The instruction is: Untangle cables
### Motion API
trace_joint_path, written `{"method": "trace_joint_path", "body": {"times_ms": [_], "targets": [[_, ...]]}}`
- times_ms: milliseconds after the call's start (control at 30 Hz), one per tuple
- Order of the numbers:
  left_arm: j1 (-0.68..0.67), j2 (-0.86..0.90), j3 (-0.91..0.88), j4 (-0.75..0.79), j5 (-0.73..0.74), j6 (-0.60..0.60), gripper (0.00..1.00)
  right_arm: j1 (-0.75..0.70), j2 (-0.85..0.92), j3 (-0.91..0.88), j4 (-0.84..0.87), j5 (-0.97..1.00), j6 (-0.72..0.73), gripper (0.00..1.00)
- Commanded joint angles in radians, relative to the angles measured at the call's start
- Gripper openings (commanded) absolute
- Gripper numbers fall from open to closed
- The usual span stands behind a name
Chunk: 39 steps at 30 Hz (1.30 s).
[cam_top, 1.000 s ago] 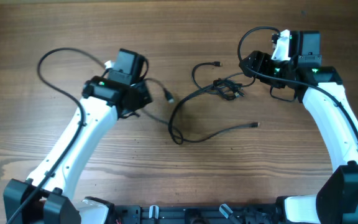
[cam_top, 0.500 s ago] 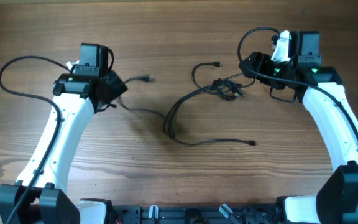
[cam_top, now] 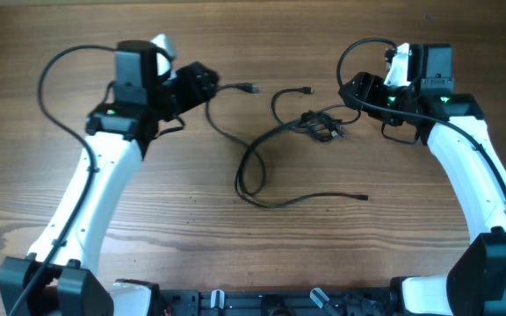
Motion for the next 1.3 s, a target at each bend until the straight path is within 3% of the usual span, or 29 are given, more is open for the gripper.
{"method": "trace_joint_path", "body": {"times_ms": [0, 467, 1100, 1267], "targets": [[-0.110, 0.053, 0.006, 0.055, 0.063, 0.006, 0.65, -0.004, 0.013, 0.001, 0.005, 0.021, 0.016, 0.76], [-0.362, 0.380, 0.006, 0.369, -0.029, -0.189, 0.64, -0.004, 0.013, 0.001, -0.010, 0.025, 0.012, 0.76], [-0.493, 0.524, 0.006, 0.392, -0.183, -0.220, 0.56, -0.004, 0.013, 0.001, -0.014, 0.026, 0.011, 0.76], [-0.492, 0.565, 0.006, 0.363, -0.195, -0.220, 0.43, -0.004, 0.013, 0.001, -0.024, 0.024, -0.004, 0.76]]}}
